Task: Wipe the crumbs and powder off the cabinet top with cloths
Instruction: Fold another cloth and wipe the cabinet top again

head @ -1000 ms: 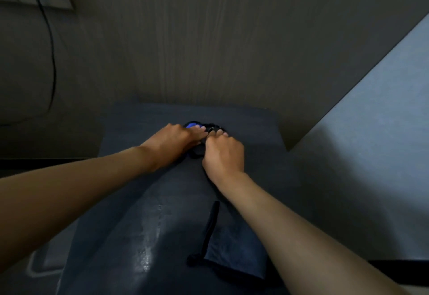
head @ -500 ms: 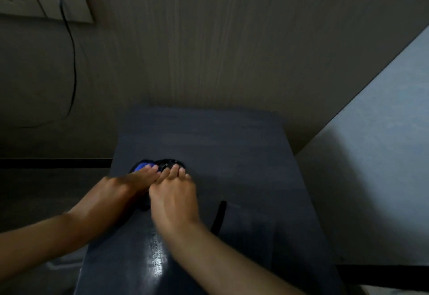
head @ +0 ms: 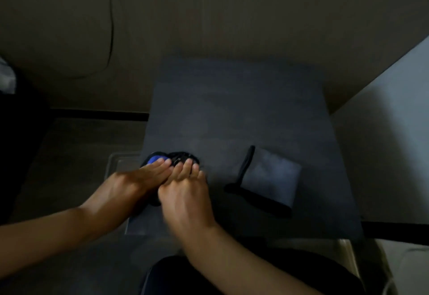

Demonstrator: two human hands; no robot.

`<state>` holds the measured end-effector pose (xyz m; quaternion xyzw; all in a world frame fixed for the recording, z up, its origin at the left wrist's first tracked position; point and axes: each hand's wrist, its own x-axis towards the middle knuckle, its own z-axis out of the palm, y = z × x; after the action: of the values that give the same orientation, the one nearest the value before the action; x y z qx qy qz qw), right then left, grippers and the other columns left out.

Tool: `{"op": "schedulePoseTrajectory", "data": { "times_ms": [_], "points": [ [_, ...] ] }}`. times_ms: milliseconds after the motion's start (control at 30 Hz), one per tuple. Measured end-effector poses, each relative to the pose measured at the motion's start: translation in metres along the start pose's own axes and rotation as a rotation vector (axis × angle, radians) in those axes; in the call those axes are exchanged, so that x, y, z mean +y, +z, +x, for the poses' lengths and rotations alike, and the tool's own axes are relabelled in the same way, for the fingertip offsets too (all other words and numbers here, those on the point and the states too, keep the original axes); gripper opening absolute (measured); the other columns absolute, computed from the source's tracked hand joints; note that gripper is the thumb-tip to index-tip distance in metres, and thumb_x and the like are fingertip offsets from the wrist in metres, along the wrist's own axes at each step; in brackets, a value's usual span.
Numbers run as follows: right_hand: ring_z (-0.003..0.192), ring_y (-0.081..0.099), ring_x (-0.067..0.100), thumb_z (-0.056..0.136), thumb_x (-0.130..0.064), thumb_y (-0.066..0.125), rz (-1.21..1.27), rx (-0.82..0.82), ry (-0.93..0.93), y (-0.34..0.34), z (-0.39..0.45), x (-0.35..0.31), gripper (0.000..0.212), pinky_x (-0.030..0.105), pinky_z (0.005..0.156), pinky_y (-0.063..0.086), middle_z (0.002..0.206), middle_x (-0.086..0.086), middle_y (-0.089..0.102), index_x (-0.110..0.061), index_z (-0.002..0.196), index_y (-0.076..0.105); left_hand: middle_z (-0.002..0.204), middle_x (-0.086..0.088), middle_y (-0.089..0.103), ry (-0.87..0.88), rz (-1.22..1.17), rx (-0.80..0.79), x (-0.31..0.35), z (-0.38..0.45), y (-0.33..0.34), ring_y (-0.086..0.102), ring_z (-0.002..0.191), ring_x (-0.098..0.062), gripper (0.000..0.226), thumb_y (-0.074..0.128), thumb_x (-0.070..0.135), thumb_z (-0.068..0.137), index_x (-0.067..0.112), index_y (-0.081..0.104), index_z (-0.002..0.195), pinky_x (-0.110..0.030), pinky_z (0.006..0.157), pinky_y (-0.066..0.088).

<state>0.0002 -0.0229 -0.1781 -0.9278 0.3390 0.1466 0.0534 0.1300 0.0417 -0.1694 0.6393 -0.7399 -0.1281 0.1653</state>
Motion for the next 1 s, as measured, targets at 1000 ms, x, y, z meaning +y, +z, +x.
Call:
{"op": "schedulePoseTrajectory", "data": {
  "times_ms": [1000],
  "points": [
    [0.138, 0.031, 0.043, 0.095, -0.014, 0.052, -0.076, 0.033, -0.157, 0.005, -0.071, -0.019, 0.058, 0.049, 0.106, 0.036, 0.143, 0.028, 0.04, 0.003, 0.147, 0.031, 0.156, 0.008, 0.034, -0.11, 0.007, -0.064, 0.032, -0.077, 0.02, 0.032, 0.143, -0.002, 0.069, 0.068, 0.013, 0.091, 0.026, 0.037, 0.151, -0.027, 0.117, 0.03]
  ]
}}
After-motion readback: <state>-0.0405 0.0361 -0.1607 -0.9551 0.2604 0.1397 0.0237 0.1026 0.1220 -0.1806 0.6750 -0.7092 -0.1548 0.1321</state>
